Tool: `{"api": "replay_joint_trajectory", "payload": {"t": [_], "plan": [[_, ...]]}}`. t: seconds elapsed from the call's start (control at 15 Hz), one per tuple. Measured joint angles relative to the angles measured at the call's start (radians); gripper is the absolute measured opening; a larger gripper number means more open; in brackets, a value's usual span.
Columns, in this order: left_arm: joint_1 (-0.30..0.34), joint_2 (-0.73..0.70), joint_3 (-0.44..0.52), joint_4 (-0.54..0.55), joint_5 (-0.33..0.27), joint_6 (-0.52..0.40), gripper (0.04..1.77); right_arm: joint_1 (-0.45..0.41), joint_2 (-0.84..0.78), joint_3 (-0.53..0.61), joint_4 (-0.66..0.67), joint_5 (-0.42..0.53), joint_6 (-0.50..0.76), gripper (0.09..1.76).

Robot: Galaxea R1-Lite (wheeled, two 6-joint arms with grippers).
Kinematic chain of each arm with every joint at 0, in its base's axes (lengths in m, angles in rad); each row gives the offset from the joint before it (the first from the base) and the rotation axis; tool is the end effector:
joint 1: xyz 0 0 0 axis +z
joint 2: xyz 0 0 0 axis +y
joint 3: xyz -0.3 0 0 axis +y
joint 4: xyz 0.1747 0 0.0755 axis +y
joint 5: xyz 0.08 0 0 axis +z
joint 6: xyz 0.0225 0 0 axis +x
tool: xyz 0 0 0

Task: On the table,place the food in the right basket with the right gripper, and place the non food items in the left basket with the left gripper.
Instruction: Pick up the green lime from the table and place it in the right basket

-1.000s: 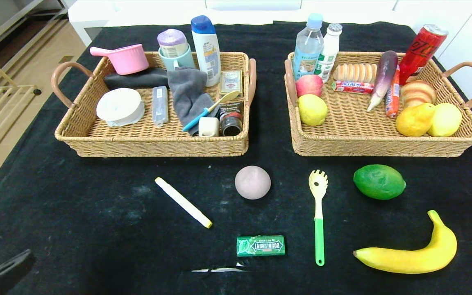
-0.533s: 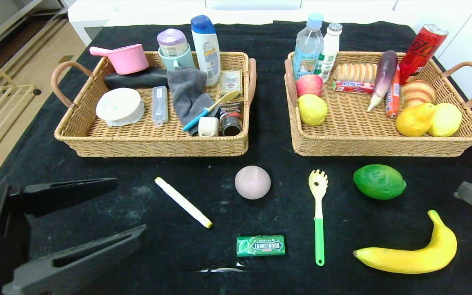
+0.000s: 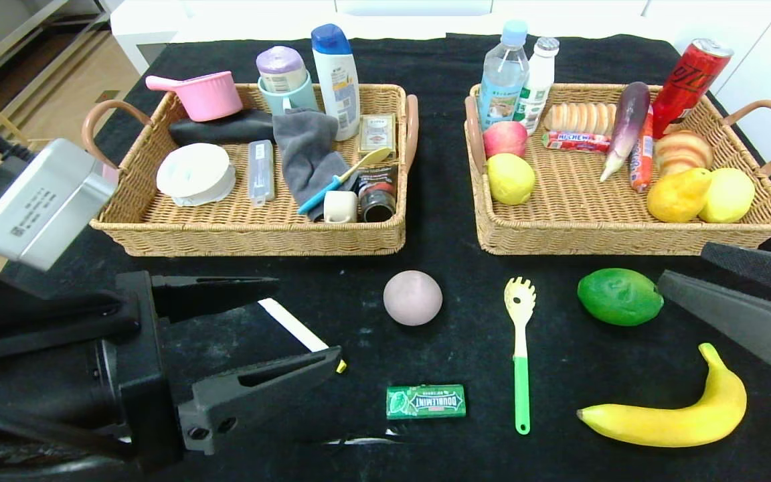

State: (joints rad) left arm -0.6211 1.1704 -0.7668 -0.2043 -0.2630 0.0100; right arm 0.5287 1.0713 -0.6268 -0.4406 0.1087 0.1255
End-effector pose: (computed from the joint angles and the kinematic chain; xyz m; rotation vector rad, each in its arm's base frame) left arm 0.1374 -0.1055 0.2570 0.0460 0.1982 -0.8821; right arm 0.1273 0.0772 0.2560 0.1204 0.0439 0.6363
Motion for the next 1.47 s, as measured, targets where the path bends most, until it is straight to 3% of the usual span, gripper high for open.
{"api": "replay_joint_trajectory", "payload": {"t": [0.13,0.4,0.8,0.93,1.2,1.47], "plan": [[0.026,-0.013,0.006,-0.007,-0.01,0.003,1.72,-0.009,0.004,-0.021,0.0,-0.061,-0.026,1.71],[0.026,-0.032,0.014,-0.012,-0.012,0.01,1.72,-0.013,0.01,-0.028,0.001,-0.077,-0.027,1.71],[0.075,-0.035,0.015,0.001,-0.007,0.013,1.72,-0.019,0.031,-0.049,0.03,-0.187,-0.028,1.71],[0.081,-0.037,0.014,0.002,-0.007,0.014,1.72,-0.016,0.05,-0.085,0.127,-0.236,-0.028,1.71],[0.093,-0.034,0.011,-0.001,-0.003,0.01,1.72,-0.017,0.1,-0.252,0.504,-0.372,-0.012,1.71],[0.098,-0.024,0.014,0.0,-0.002,0.011,1.72,-0.019,0.188,-0.431,0.763,-0.418,0.168,1.71]]}}
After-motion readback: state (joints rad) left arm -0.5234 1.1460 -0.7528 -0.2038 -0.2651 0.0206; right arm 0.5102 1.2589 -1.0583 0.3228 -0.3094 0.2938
